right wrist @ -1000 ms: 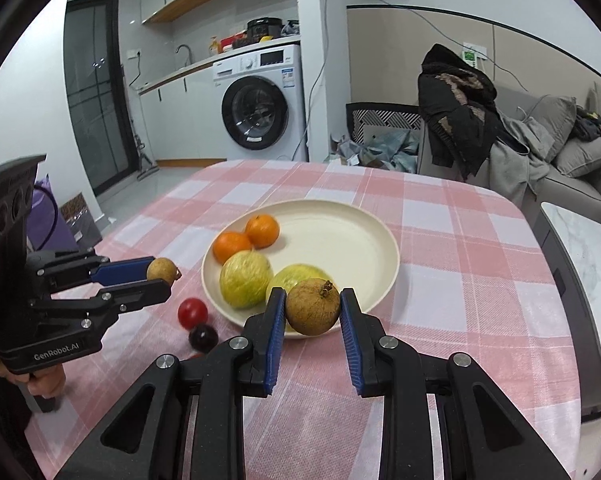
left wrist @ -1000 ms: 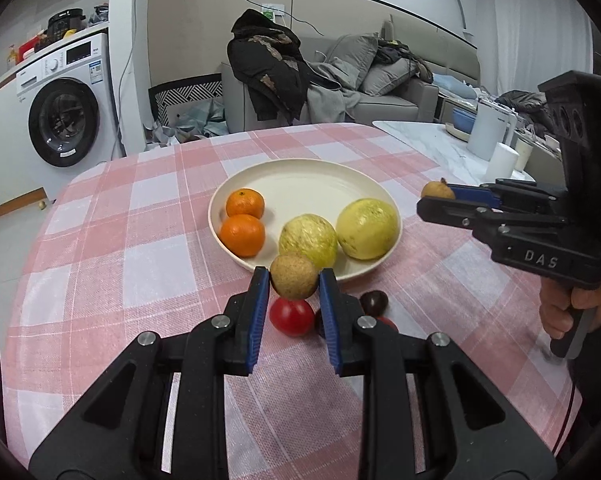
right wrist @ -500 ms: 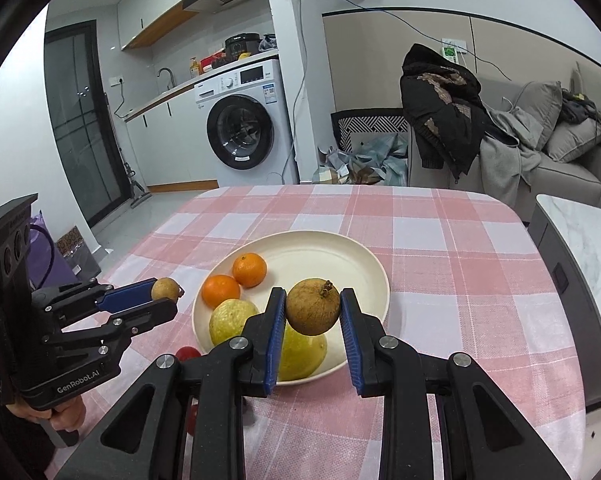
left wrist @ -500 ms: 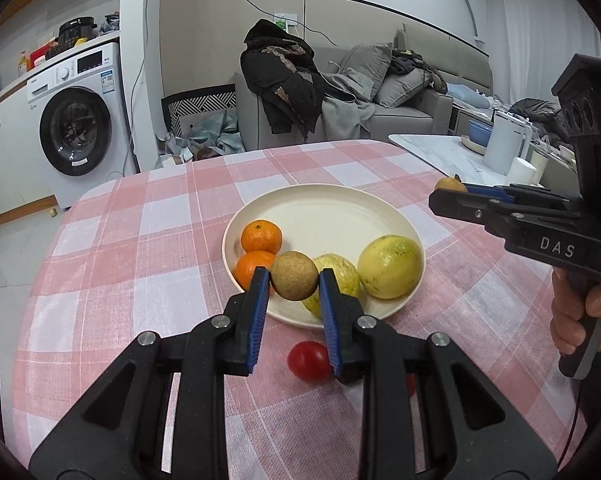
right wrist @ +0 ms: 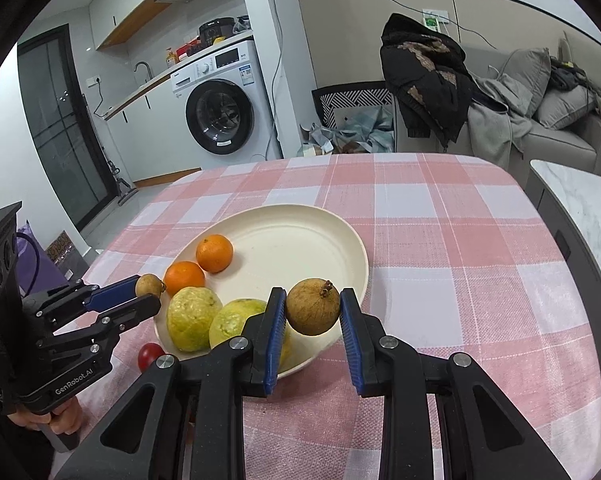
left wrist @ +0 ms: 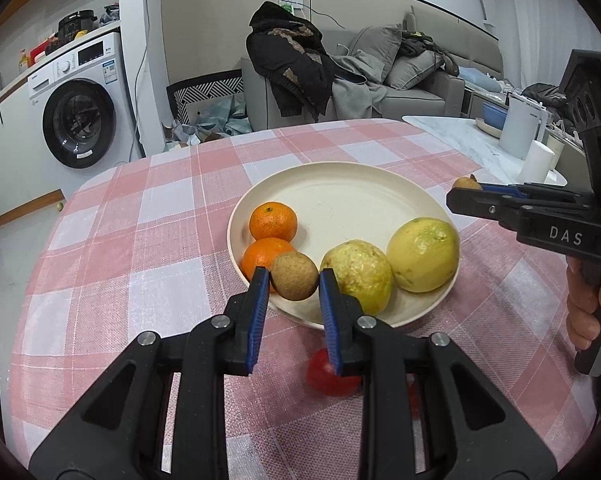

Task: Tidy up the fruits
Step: 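Carry both small brown fruits onto the cream plate and open both grippers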

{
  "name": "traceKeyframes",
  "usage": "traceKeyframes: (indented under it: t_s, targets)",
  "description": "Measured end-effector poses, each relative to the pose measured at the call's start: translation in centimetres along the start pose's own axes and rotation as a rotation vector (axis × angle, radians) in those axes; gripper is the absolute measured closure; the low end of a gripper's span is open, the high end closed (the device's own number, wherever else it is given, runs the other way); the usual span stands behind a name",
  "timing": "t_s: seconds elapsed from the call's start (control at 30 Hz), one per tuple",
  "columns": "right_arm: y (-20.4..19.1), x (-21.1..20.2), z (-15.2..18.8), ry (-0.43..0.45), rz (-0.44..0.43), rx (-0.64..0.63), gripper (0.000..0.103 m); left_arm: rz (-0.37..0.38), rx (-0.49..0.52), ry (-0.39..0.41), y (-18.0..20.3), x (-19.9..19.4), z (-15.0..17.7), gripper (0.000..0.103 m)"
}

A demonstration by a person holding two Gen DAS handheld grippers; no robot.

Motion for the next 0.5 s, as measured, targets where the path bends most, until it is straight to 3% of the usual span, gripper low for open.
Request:
traceKeyframes:
  t_s: [0.5]
  targets:
    - [0.0,1.1,0.2,-0.011,-0.002,0.011,0.075,-0.006,0.025,-0.039,0.3,1.9,-0.1,0.08]
Point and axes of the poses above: each gripper's, at about its wrist camera, not at the fingertips, and x roughly the way its jaws point, y to its right, z to its underside, the point moved 2 cm from there along x, roughly the way its jaws point, and after that the axes turned 4 degrees about -z, right-handed, at the moved point
